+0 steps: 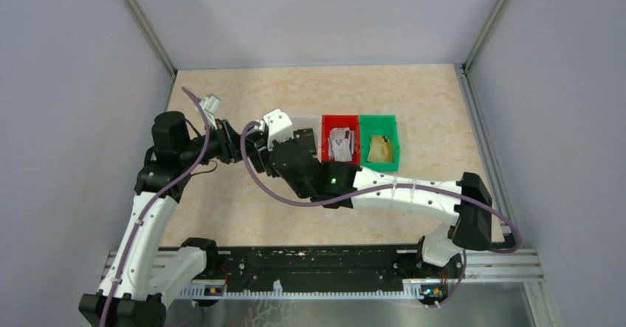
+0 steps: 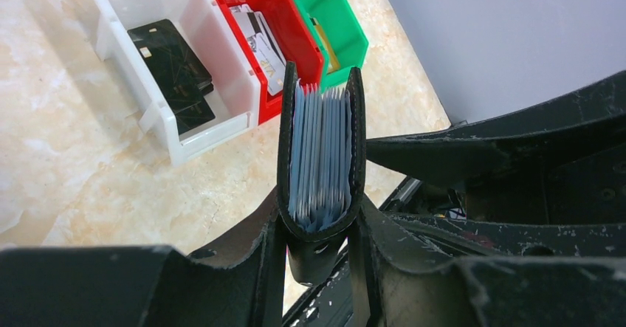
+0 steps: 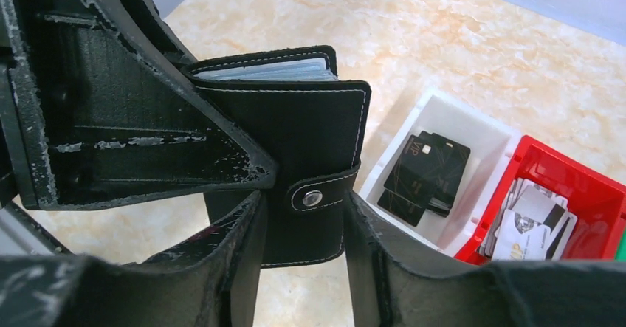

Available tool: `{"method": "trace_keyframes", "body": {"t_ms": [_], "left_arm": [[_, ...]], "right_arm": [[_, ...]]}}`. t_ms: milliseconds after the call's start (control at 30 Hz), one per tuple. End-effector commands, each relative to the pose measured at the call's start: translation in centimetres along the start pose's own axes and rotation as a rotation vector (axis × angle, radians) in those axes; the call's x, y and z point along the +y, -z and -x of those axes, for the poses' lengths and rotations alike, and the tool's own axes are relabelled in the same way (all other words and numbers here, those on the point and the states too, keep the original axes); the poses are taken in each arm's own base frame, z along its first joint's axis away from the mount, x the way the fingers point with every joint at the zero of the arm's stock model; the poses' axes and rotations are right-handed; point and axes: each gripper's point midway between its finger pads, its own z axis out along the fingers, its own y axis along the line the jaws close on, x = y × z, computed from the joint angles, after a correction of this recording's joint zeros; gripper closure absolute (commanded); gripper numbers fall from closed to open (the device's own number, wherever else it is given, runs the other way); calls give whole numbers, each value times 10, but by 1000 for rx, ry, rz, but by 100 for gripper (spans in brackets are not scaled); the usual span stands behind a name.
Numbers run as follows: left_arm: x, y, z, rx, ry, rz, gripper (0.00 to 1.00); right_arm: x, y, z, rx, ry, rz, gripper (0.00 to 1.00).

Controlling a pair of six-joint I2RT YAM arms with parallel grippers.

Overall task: Take the credit cards out of the card holder
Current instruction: Open the card holder.

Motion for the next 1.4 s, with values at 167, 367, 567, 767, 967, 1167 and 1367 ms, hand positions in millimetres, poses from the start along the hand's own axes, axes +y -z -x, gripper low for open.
{"method": "trace_keyframes", "body": {"t_ms": [167,367,567,767,967,1167,1367], "left_arm": [[-14,6,4,-13,-9,-42,100],[-18,7,7,-15,-22,-50,100],[-20,8,7,-12,-16,-57,100],[-25,8,8,-6,-20,-79,100],[-35,10,11,-7,-12,-121,100],[-40,11,11,2,-2,-146,100],[-48,14,7,18,-16,-195,100]], "right_arm": [[-2,1,21,-71,89,-121,75],[-7,-1,22,-74,119,-182,97],[-18,1,22,-82,136,-250,100],[-32,11,26,-108,102,-277,100],[-44,20,25,-122,-4,-250,100],[-54,24,21,-121,-32,-268,100],[-52,27,27,-113,-80,-155,98]]}}
